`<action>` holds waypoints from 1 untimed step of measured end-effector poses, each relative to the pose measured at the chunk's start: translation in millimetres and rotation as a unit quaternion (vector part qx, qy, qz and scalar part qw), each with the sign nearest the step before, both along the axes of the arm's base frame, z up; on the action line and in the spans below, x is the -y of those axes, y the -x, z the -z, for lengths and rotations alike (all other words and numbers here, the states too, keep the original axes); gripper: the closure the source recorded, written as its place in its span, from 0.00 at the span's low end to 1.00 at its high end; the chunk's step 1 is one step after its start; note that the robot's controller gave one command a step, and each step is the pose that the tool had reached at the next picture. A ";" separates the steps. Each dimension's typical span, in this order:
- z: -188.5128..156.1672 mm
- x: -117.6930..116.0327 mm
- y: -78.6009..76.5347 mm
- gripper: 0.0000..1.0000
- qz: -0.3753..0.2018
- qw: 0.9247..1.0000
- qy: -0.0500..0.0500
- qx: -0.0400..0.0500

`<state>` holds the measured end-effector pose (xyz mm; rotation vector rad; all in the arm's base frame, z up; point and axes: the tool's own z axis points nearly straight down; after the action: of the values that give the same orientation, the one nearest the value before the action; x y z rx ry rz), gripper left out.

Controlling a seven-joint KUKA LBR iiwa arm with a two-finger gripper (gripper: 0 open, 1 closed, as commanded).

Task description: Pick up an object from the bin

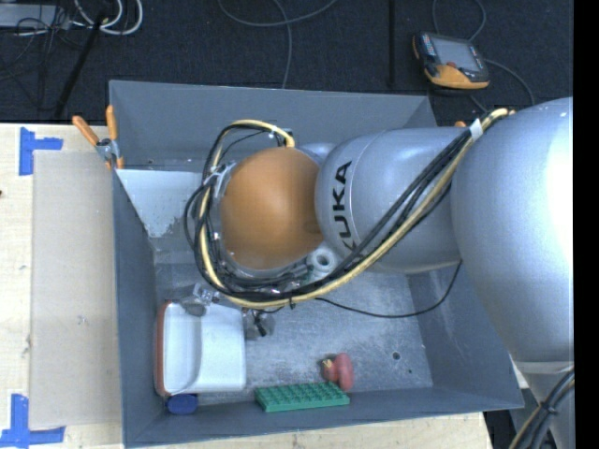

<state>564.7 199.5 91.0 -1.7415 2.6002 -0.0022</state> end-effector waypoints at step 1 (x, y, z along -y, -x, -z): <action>4.1 -1.0 -6.5 0.00 -0.054 0.999 0.000 0.001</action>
Offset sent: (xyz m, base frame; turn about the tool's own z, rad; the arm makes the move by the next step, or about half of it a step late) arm 0.0035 -0.0018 -0.0084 -0.1113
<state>571.2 200.5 86.8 -1.8783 2.5016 -0.0013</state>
